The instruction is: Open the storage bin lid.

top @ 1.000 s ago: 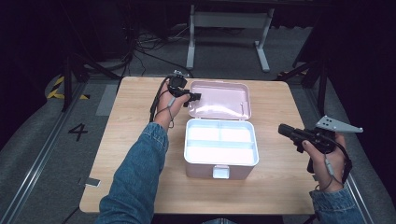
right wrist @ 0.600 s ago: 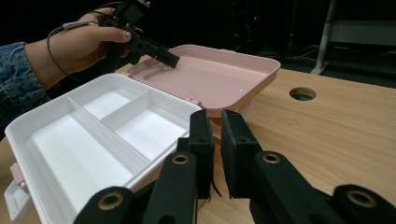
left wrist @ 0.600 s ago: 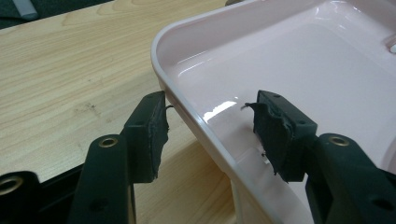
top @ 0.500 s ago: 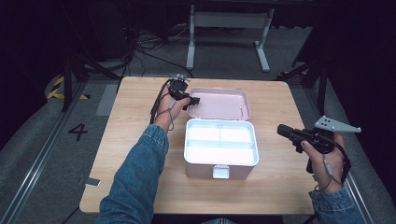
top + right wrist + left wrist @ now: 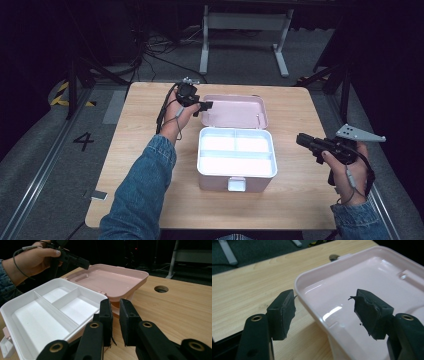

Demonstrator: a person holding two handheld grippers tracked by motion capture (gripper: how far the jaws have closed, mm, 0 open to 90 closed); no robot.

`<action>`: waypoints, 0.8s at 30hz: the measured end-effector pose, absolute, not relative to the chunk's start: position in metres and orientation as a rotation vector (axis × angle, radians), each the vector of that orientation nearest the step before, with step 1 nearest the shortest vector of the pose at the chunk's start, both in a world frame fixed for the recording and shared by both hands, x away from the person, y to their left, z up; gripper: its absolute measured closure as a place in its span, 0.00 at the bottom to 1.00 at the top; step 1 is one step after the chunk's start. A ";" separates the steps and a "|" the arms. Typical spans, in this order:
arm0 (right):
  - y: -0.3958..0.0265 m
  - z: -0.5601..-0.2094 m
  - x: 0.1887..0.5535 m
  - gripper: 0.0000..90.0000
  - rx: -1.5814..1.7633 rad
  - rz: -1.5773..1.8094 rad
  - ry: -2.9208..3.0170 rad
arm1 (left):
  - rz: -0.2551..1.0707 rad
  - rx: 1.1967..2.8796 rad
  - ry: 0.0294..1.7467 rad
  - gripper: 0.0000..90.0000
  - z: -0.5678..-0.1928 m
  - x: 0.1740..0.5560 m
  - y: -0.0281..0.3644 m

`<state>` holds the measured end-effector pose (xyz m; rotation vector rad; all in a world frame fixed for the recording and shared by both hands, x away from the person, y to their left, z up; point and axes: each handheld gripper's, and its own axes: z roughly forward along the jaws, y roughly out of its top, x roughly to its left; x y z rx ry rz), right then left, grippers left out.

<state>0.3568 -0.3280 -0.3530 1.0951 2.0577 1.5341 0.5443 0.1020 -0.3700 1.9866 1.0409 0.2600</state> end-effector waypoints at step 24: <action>-0.328 -0.355 0.359 0.88 1.111 1.526 2.066 | 0.336 1.996 0.764 0.35 -0.298 0.441 0.126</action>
